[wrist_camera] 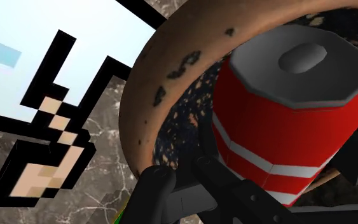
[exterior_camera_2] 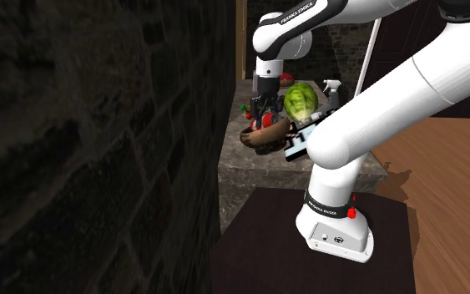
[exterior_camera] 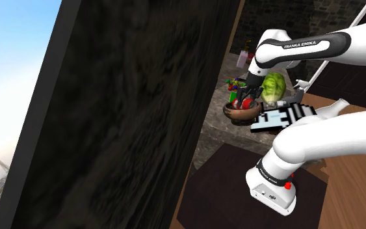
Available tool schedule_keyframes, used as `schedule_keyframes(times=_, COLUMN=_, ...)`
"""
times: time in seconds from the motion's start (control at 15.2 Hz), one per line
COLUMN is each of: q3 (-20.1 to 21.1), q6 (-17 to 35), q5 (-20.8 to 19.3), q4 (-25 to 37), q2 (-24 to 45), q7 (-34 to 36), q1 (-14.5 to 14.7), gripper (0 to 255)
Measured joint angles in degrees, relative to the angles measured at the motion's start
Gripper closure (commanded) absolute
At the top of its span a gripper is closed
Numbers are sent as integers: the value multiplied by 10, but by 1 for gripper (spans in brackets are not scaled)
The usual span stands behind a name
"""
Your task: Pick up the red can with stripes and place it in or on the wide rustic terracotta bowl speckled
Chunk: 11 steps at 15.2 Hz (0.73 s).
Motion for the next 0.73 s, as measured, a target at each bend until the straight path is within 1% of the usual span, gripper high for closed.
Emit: schedule_keyframes(times=0.73, q3=19, q6=-97, q5=11, q4=67, q2=-30, q7=9, q1=4, gripper=255)
